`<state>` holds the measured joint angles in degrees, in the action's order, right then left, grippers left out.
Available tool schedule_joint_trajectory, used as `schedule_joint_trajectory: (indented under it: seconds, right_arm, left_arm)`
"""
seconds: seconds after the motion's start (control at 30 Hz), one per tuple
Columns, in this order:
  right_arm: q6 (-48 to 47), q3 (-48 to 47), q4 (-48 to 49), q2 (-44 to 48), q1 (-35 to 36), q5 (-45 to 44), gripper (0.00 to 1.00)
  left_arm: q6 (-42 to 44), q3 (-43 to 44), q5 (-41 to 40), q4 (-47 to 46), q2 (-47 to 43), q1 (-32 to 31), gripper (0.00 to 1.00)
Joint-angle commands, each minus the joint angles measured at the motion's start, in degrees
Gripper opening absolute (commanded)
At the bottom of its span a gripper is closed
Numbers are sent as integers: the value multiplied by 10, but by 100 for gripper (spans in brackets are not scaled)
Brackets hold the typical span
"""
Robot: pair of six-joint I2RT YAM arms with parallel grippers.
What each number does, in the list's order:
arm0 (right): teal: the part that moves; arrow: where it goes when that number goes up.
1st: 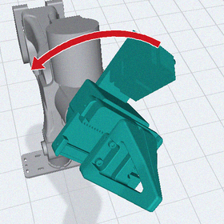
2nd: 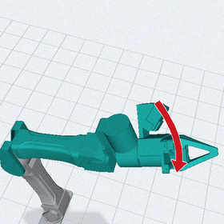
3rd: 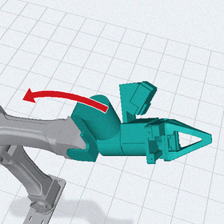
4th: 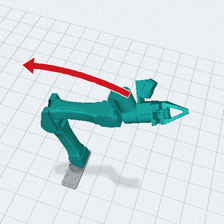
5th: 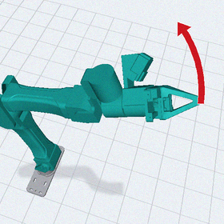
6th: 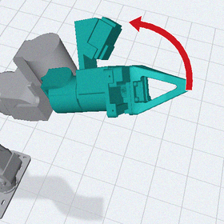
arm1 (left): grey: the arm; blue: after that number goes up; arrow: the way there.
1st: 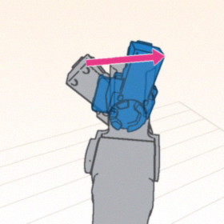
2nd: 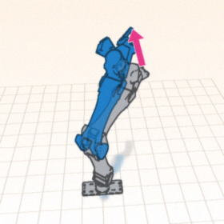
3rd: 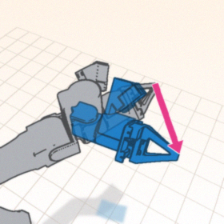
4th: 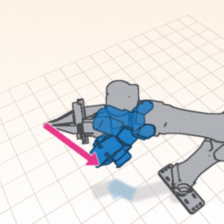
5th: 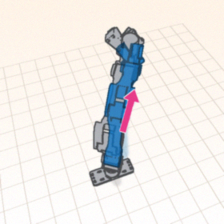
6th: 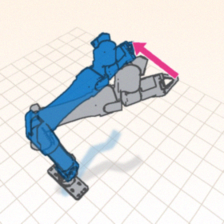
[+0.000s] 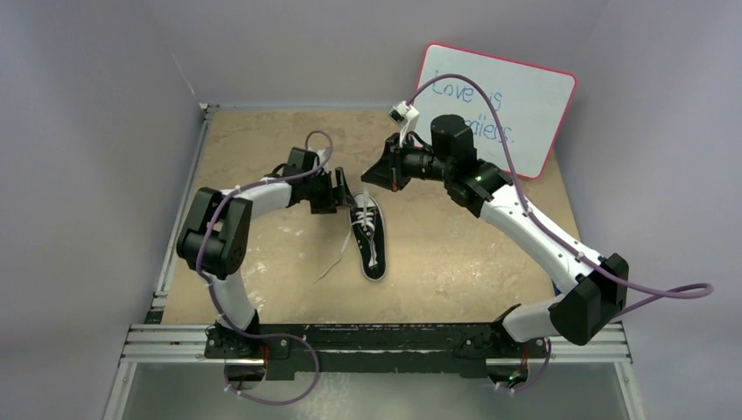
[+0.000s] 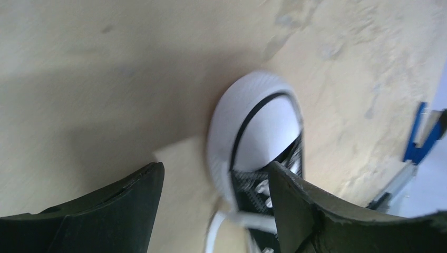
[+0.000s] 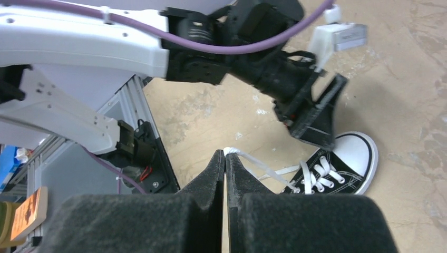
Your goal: Tie the shoes
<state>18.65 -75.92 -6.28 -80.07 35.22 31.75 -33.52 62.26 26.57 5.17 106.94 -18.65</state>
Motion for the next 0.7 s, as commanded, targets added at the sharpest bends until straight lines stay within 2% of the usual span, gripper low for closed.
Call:
schedule_joint_trajectory:
  seconds: [0.0,0.1,0.17,0.23,0.33,0.47,0.67]
  right_arm:
    - [-15,-12,10,31,-1,-30,0]
    - [-22,-9,-7,41,-2,-46,0]
    - [-26,-6,-14,46,-3,-52,0]
    - [-27,-1,-19,50,-3,-54,0]
    - [-27,1,-22,51,-5,-51,0]
    - [-30,-3,-24,51,-5,-47,0]
    - [-41,-16,-32,46,-5,-43,0]
  left_arm:
    - [97,-38,-75,113,-96,19,73]
    - [130,-64,-91,129,-148,18,73]
    - [141,-102,-79,108,-184,17,73]
    - [150,-149,-50,47,-229,10,70]
    - [159,-210,-8,-72,-265,-13,59]
    - [198,-211,-50,-111,-236,-53,53]
    - [210,-169,-57,-116,-143,-62,50]
